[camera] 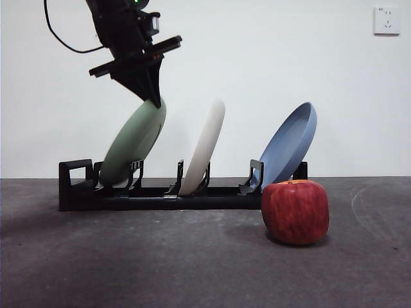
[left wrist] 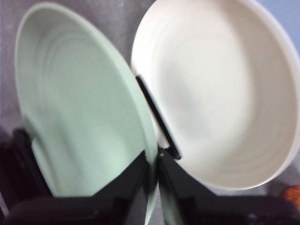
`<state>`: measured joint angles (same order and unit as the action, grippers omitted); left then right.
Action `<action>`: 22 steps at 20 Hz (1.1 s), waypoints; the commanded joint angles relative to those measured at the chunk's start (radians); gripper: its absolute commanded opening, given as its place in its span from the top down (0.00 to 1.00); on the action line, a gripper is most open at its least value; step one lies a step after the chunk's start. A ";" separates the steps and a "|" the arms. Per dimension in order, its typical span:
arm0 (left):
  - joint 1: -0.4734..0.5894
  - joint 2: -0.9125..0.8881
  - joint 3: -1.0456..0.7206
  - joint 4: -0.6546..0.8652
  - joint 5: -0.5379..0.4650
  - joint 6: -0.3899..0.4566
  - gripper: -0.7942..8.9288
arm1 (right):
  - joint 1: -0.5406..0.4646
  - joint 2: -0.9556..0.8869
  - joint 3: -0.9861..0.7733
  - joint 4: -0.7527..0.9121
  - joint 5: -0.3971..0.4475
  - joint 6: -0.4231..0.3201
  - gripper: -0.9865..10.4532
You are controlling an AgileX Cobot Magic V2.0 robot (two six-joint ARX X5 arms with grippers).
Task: Take the green plate from the plate rack,put the plate on the table,take the apple from the table,put the apple in the plate
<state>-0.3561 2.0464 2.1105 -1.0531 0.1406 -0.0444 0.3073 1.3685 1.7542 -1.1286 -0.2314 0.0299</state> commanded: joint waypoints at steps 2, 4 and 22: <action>-0.006 0.002 0.158 -0.084 -0.026 0.023 0.93 | 0.001 0.004 0.005 0.006 0.004 0.004 0.48; -0.013 0.002 0.293 -0.145 0.008 0.023 0.93 | 0.001 0.004 0.005 0.006 0.004 0.004 0.48; -0.545 -0.406 0.469 -0.283 -0.286 0.142 0.93 | 0.001 0.004 0.005 0.017 0.004 -0.001 0.48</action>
<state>-0.8925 1.6466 2.6137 -1.3304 -0.1257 0.0715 0.3073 1.3685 1.7542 -1.1145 -0.2314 0.0296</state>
